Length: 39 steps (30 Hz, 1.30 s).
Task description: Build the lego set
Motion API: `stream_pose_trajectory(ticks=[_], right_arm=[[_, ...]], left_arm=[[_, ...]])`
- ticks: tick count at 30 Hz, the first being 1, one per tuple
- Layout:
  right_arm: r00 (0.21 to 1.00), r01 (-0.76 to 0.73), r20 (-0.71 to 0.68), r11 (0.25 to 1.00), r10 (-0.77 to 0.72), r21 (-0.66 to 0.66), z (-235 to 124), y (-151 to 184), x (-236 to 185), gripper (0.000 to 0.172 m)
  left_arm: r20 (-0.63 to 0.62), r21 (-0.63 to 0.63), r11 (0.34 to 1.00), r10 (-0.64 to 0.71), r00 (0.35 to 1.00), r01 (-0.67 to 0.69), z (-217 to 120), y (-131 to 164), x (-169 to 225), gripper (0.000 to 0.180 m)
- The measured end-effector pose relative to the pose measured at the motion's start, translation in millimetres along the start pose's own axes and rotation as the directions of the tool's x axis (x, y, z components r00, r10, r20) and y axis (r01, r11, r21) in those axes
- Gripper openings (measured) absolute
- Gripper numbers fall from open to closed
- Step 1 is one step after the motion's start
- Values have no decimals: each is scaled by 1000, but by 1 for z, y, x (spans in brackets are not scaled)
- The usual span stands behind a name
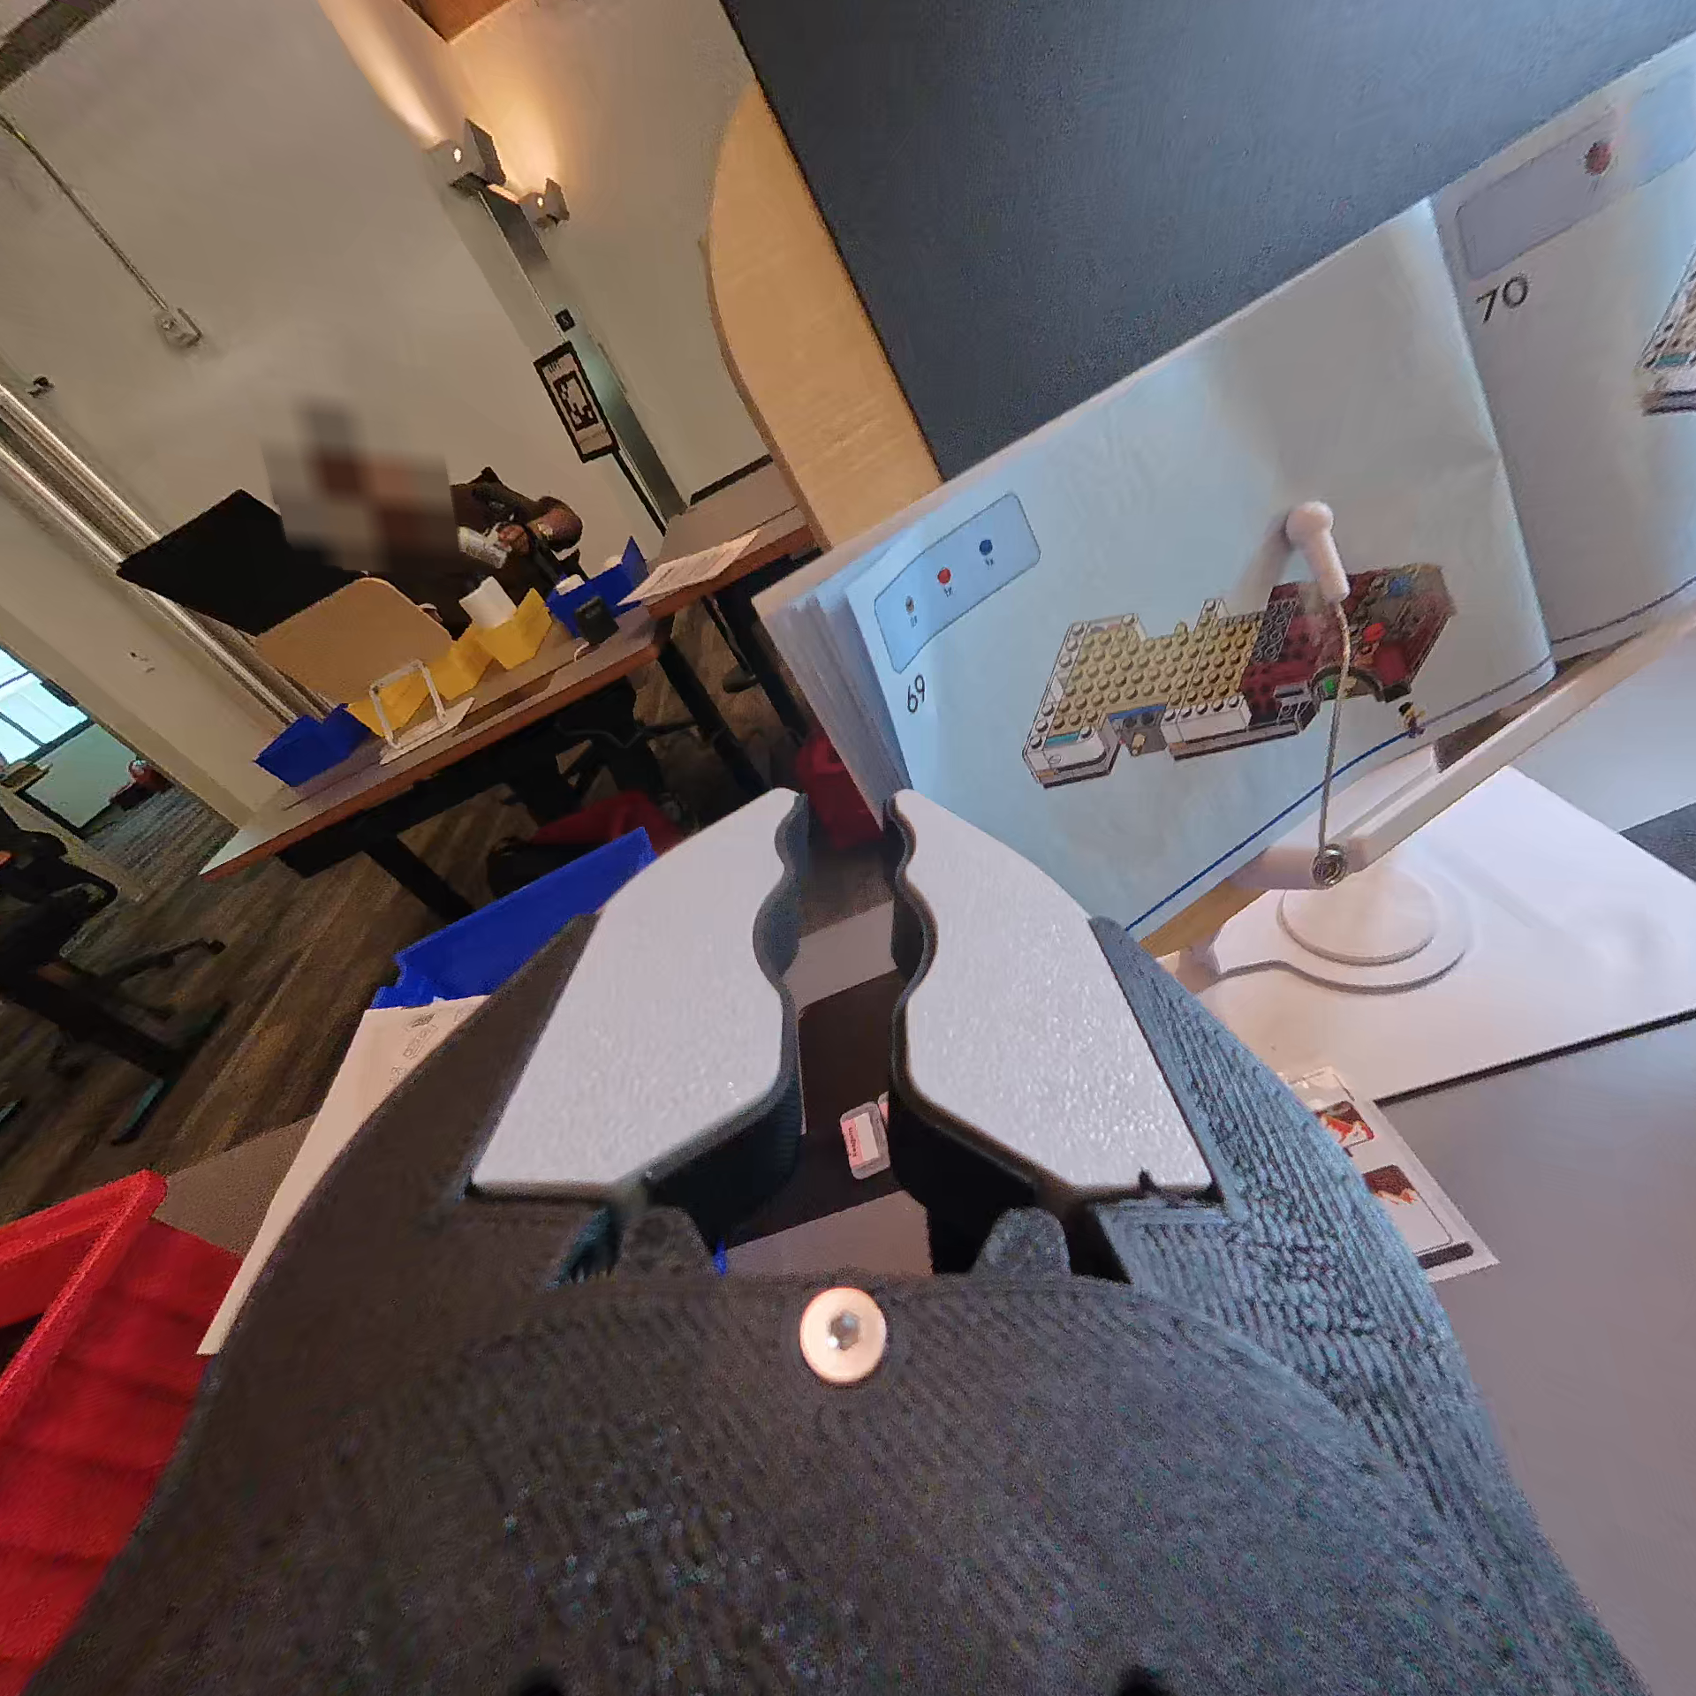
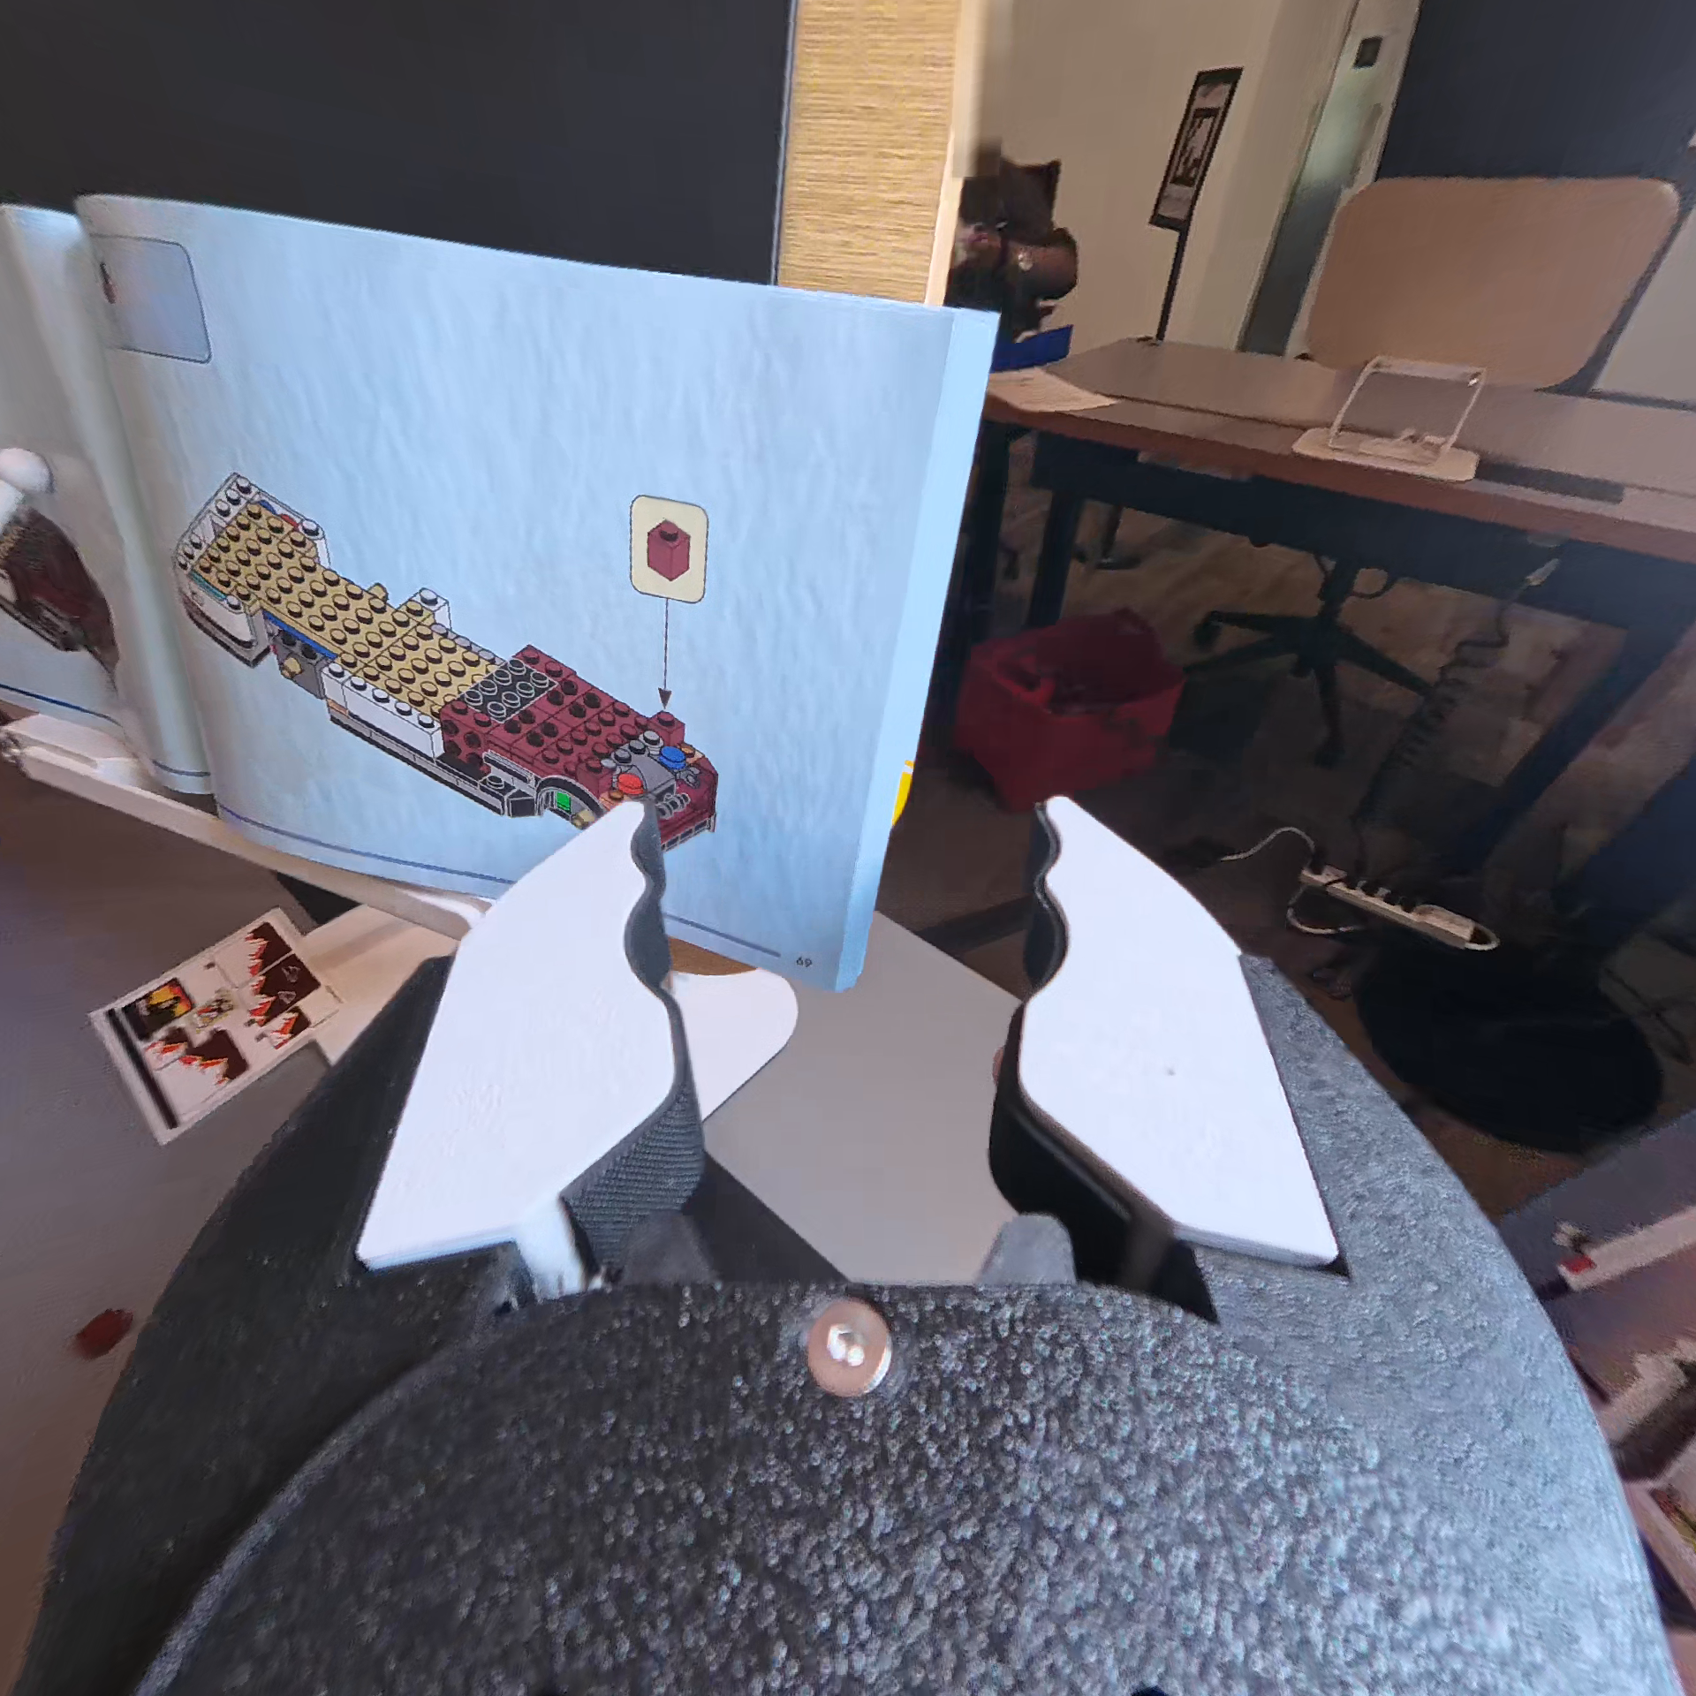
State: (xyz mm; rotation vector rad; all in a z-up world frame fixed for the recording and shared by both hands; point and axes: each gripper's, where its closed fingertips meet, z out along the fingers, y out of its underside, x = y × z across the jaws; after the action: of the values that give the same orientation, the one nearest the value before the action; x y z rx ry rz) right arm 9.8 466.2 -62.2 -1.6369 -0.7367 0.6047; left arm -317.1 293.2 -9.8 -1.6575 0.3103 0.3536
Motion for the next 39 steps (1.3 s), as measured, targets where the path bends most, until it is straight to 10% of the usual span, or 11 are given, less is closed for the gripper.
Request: stream_pose_trajectory(ticks=[3,7,22,29,39], right_arm=[[984,-97,146,995,101,-34,14,0,-4,84],[930,-182,313,982,191,-57,22,-2,-21,46],[993,-65,101,997,62,29,-10,-7,-24,61],[994,105,19,979,-110,177,-85,-20,-75,68],[998,-41,55,986,32,164,-229,49,-198,21]], left_arm=[[-11,26,1000,-4,1000,4,-5,-11,6,19],[-27,34,999,16,1000,-15,-9,-14,15,18],[-125,50,999,-13,992,19,-12,-6,53,16],[-164,72,986,-134,977,147,-23,-2,58,17],[-109,178,941,-272,956,288,-24,-10,48,17]])
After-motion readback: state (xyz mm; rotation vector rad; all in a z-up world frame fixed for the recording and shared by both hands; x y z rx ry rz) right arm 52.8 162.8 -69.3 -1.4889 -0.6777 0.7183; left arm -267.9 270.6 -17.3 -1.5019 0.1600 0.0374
